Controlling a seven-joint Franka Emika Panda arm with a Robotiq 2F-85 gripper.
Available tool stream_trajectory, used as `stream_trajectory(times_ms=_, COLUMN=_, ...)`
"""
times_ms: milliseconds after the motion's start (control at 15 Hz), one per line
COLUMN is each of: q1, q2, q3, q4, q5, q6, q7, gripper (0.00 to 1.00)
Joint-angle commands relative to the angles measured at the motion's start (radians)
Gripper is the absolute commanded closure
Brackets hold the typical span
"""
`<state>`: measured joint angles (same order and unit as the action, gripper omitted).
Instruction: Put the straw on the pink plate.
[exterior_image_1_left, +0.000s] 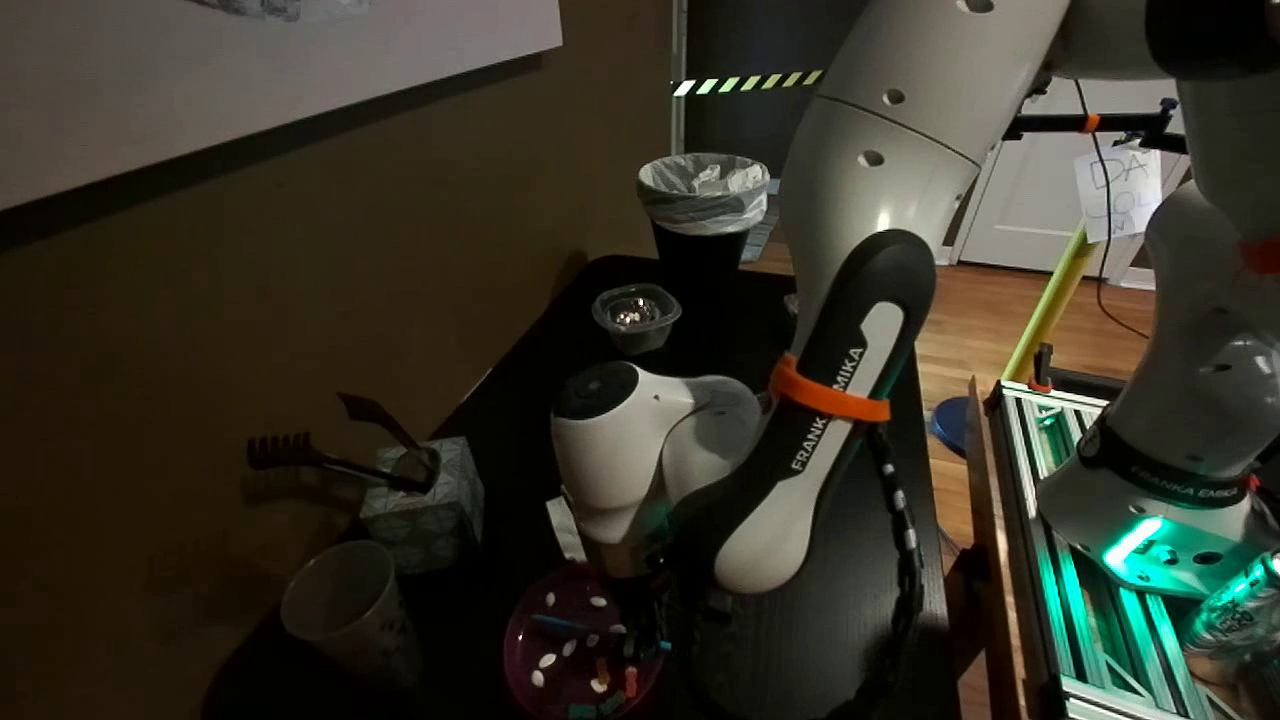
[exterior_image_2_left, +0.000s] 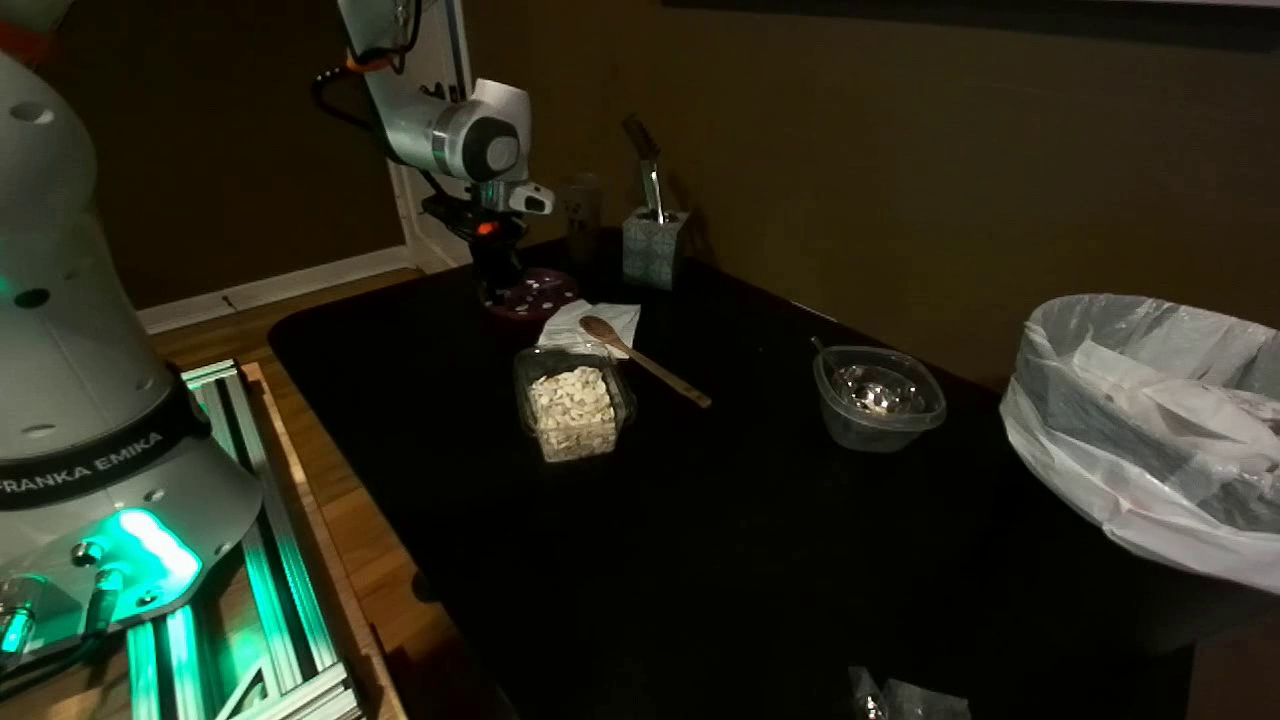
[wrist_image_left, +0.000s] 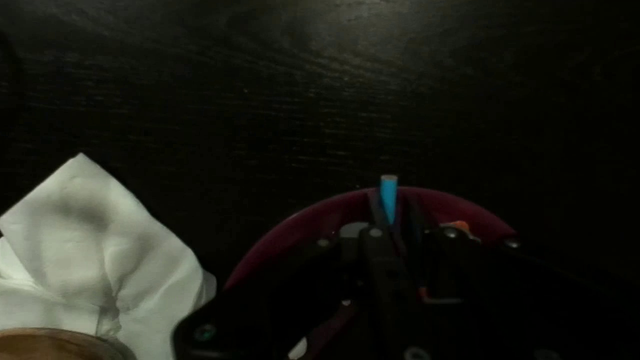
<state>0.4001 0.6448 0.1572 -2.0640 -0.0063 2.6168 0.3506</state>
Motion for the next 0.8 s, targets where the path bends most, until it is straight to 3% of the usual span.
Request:
stream_trajectory(times_ms=0, q1=0.011, q2=-0.027, q3=-0.001, q4=-0.055, q5=0.009, q6=0.074, q7=-0.010, gripper=0.52)
stream_trajectory(times_ms=267, q1=0.041, q2=-0.158, q3=-0.032, q4=-0.193, q5=0.004, q6=0.123, q7=0.052, gripper=0.21)
stream_trajectory(times_ms=400, q1=0.057, q2=-0.241, q3=-0.054, q4=-0.272, q5=-0.013, q6=0.069, q7=0.088, gripper=0.05)
stream_trajectory(times_ms=667, q1=0.007, q2=-0.380, q3=-0.008, q4=-0.433, q5=-0.002, q6=0.092, q7=0.022, gripper=0.00)
stream_trajectory(times_ms=733, q1=0.017, q2=-0.292, q3=-0.018, q4=-0.338, q5=-0.010, q6=0.083, q7=0.050, gripper=0.00)
